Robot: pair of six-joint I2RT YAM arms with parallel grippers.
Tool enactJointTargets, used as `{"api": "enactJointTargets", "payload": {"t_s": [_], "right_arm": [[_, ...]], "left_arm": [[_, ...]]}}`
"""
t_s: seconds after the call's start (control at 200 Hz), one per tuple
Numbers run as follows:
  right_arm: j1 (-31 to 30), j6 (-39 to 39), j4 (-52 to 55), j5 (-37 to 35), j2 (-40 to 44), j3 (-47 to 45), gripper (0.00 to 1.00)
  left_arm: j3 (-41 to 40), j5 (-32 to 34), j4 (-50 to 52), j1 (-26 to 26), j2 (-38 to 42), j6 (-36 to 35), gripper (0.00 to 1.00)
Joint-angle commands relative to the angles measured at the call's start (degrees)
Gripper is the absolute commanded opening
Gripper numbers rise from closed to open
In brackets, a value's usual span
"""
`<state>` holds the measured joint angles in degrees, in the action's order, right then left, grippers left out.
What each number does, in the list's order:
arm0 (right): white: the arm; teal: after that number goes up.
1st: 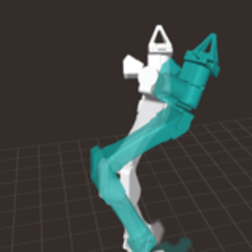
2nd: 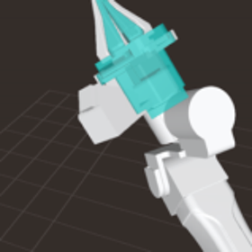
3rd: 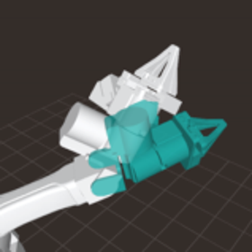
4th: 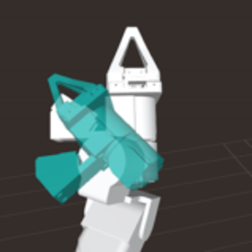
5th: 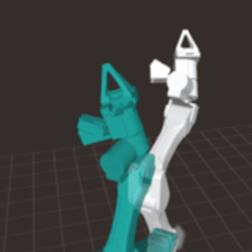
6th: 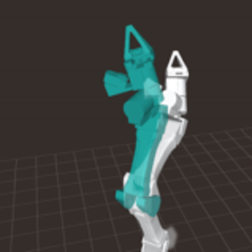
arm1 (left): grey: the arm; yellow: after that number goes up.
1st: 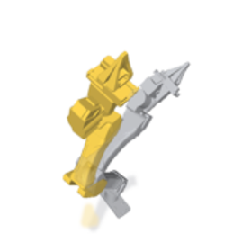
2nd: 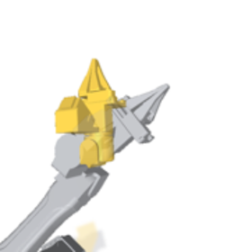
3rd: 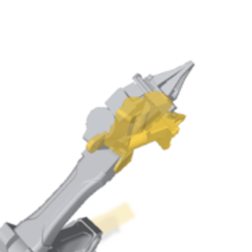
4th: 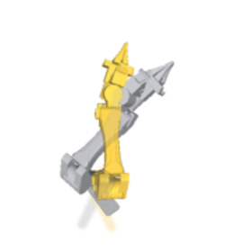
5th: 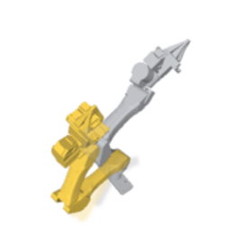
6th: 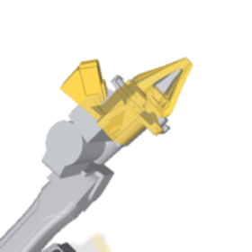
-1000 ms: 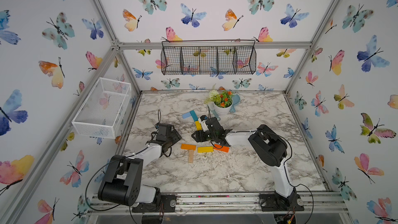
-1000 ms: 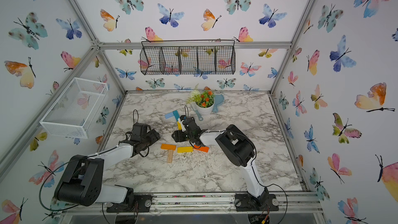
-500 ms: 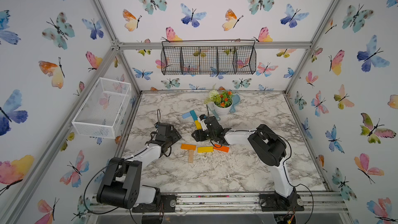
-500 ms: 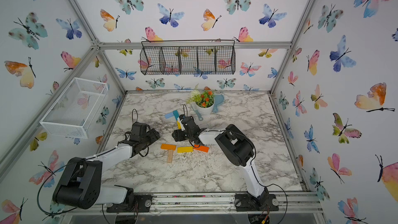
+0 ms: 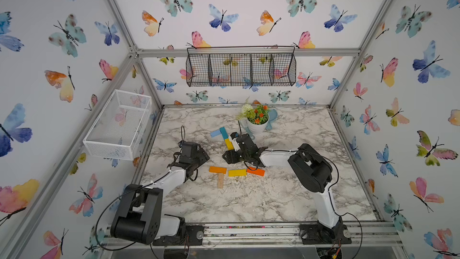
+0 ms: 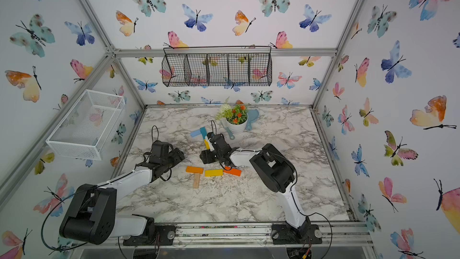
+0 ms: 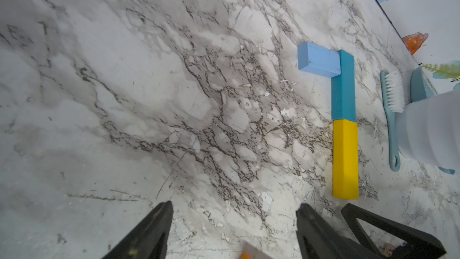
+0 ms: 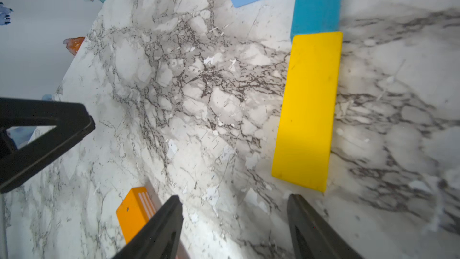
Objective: Assemble a giraffe with building blocks
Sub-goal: Adjust the building block at the center of the board, then assemble the building block at the center of the board.
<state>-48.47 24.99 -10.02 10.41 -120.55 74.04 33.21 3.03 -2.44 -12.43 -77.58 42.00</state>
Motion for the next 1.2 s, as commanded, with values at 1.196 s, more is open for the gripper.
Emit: {"api": "enactJointTargets", "payload": {"t_s": [1.196], "right_arm": [[-3.56,-26.33,23.98,-3.97,8.75,-6.95,0.74]], "left_arm": [[-2.62,-9.71,-9.07,-2.74,-0.5,-4.21,0.81]]}}
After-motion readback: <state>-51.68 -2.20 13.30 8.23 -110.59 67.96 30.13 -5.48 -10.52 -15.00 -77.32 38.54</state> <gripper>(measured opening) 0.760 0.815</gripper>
